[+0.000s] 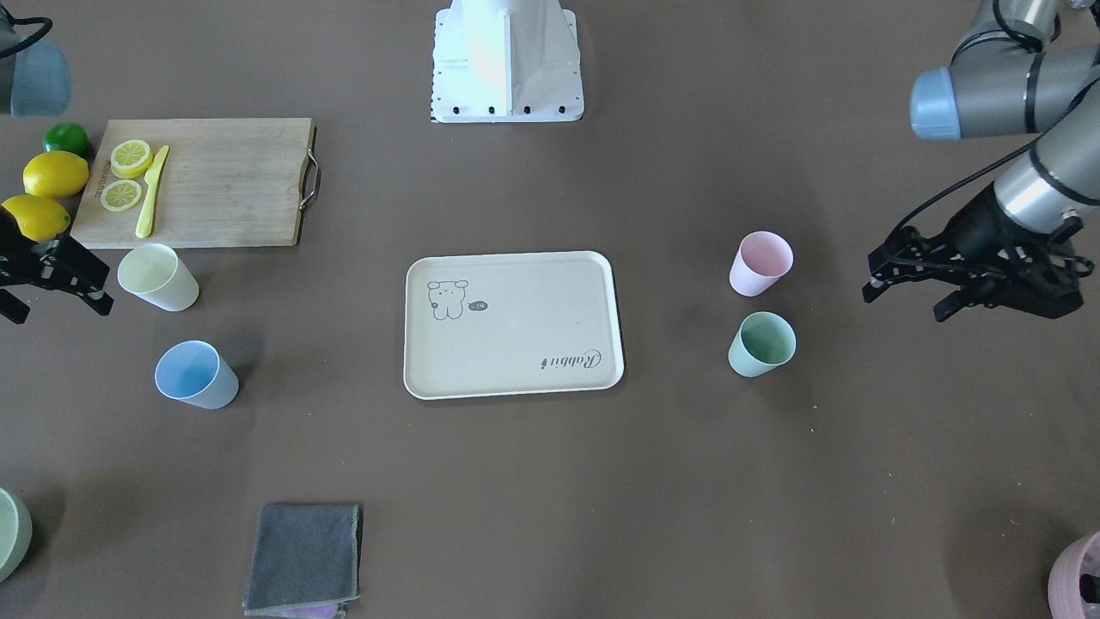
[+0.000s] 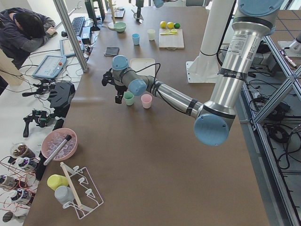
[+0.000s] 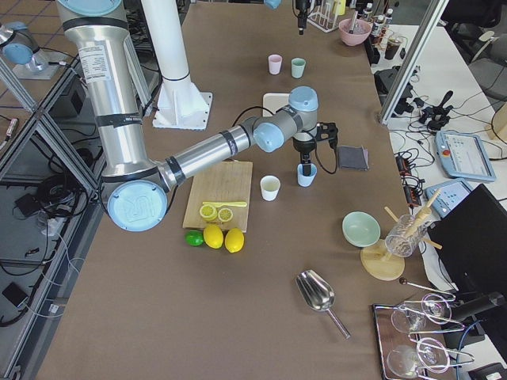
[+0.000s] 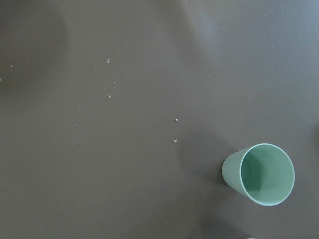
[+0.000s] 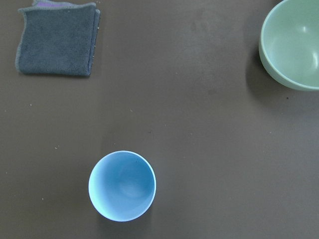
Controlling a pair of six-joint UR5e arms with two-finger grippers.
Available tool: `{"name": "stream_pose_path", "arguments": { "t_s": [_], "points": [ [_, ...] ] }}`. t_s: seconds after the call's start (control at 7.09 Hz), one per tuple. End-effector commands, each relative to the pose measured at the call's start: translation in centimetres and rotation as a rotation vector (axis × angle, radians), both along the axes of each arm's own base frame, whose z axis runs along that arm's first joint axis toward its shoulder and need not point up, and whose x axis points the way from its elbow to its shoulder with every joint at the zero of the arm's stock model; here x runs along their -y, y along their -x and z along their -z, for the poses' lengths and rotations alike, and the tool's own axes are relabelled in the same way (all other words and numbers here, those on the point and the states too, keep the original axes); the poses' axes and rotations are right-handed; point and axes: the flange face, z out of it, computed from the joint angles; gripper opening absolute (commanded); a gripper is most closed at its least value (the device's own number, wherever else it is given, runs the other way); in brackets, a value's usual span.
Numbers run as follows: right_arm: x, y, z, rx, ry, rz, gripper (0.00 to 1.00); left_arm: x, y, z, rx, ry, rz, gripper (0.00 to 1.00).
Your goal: Place all cups on tray
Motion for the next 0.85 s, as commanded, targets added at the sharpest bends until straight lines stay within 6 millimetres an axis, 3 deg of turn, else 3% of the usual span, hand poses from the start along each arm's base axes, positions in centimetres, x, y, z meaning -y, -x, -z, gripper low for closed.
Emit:
{"name": "stream_pose_path", "arguments": {
  "t_s": [0.0,0.14,0.28,0.42,0.56,0.71],
  "points": [
    [0.2,1.9,-0.3,-0.014,0.006,0.009,1.0,0.7,-7.2,0.8,0.03,0.002,0.017,0.92],
    [0.2,2.4,-0.5,-0.019,0.006,0.015,1.0,0.8,-9.2,-0.8,0.023,-0.012,0.025,0.84],
    [0.2,2.7,-0.6,-0.021,0.007,0.018,1.0,0.7,-10.4,-2.1,0.012,-0.007,0.02,0.7],
    [0.2,2.8,-0.8,-0.027,0.009,0.017,1.0,0.7,-10.9,-2.5,0.018,-0.007,0.015,0.57],
    [0.2,3.0,-1.1,-0.032,0.011,0.018,1.0,0.4,-11.5,-2.7,0.024,-0.008,0.01,0.54],
    [0.3,3.1,-1.1,-0.032,0.011,0.019,1.0,-0.1,-12.0,-2.9,0.025,-0.007,-0.001,0.45]
  ]
}}
